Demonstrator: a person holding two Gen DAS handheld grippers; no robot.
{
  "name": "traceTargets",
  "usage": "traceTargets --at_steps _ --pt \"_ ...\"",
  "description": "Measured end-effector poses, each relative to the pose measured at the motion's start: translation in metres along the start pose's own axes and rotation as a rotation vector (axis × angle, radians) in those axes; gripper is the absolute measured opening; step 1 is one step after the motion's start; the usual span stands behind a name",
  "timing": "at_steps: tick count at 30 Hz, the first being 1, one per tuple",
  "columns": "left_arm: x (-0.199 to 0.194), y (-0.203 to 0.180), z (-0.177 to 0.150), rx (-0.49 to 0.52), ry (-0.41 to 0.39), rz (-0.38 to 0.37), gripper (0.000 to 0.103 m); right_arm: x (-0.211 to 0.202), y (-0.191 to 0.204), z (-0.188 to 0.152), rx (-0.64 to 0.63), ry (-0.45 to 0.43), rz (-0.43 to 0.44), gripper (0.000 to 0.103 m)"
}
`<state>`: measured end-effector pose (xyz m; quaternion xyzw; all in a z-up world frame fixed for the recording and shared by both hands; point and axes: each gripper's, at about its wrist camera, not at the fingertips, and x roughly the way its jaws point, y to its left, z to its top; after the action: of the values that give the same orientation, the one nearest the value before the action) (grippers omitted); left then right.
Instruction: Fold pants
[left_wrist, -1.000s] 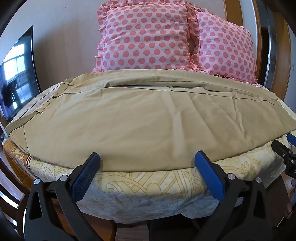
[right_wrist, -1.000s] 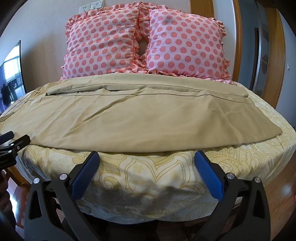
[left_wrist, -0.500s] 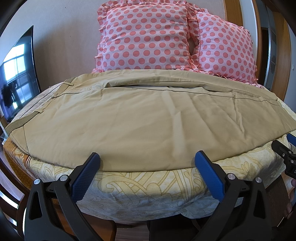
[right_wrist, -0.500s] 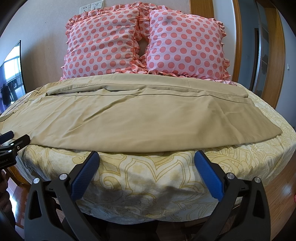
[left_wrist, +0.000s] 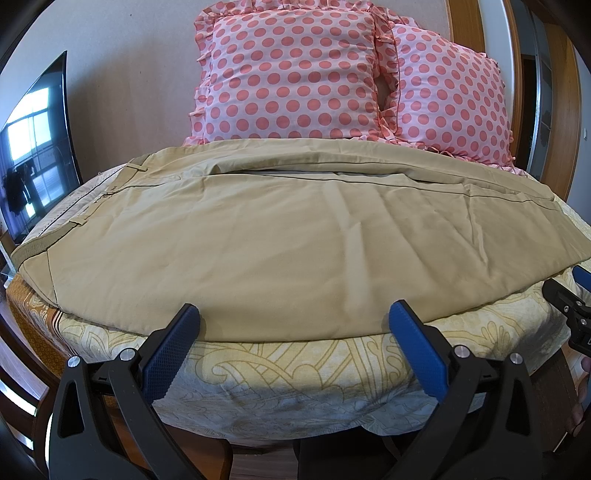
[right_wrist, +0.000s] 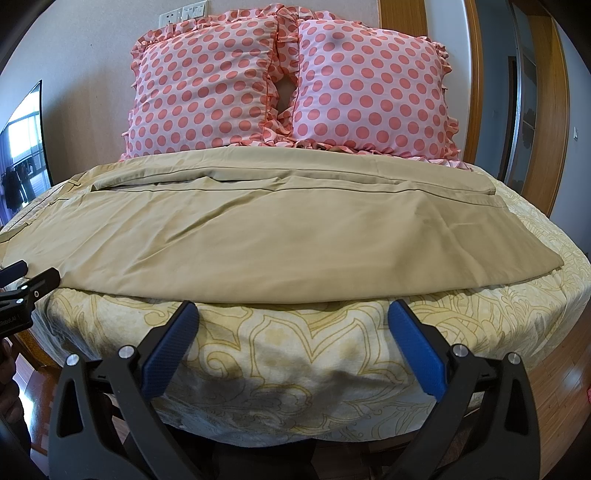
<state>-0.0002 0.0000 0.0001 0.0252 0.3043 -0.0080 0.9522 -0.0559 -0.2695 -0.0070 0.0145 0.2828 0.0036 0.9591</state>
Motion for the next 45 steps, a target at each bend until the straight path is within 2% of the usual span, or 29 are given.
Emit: traceTargets --at_steps 45 --pt "-0.0001 0.0000 0.0000 0.001 -0.003 0.000 0.102 -0.0007 0.0003 0.0002 0.000 -0.003 0.000 0.101"
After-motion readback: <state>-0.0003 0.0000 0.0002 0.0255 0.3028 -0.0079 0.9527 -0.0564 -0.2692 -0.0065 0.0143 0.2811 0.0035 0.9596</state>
